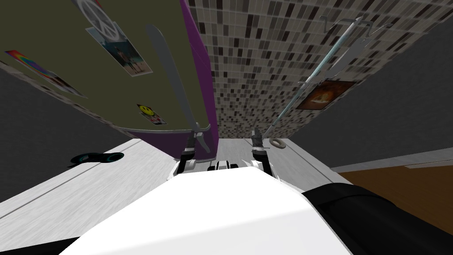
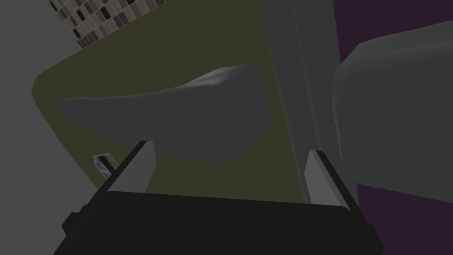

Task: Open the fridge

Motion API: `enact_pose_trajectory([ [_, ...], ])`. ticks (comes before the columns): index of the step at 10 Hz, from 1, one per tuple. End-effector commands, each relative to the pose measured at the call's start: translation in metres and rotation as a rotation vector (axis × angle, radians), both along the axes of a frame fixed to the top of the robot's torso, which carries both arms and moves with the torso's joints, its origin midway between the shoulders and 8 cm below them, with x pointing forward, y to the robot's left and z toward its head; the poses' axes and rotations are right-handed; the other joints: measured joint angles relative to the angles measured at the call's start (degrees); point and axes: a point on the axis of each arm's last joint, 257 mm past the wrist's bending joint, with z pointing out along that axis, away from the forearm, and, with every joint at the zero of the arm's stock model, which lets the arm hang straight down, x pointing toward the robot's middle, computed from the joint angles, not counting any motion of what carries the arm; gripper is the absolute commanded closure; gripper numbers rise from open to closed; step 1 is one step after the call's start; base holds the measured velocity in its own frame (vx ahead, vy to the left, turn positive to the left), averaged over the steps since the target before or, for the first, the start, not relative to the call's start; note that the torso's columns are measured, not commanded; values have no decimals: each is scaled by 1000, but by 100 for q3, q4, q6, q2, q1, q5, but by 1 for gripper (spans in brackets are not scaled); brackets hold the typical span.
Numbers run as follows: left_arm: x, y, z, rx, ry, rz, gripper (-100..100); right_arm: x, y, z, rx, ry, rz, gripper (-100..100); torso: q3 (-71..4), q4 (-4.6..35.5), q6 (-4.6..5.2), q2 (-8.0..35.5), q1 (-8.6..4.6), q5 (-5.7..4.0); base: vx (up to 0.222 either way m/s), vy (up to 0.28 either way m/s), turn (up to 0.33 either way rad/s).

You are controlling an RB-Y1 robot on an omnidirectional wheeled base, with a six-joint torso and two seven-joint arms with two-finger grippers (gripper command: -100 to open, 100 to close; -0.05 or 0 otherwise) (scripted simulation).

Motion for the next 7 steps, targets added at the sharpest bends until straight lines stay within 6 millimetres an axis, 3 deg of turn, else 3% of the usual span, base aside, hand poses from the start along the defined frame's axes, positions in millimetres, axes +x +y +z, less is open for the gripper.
enact_pose_trajectory([
  [1, 7, 7, 7, 16, 29, 14, -100, 0, 0, 0, 0, 0, 0, 0, 0, 1, -1, -1, 2, 0, 7, -48, 17],
  [7, 17, 18, 17, 30, 84, 45, -100, 0, 0, 0, 0, 0, 0, 0, 2, 1, -4, 3, 7, 1, 3, -35, 13],
])
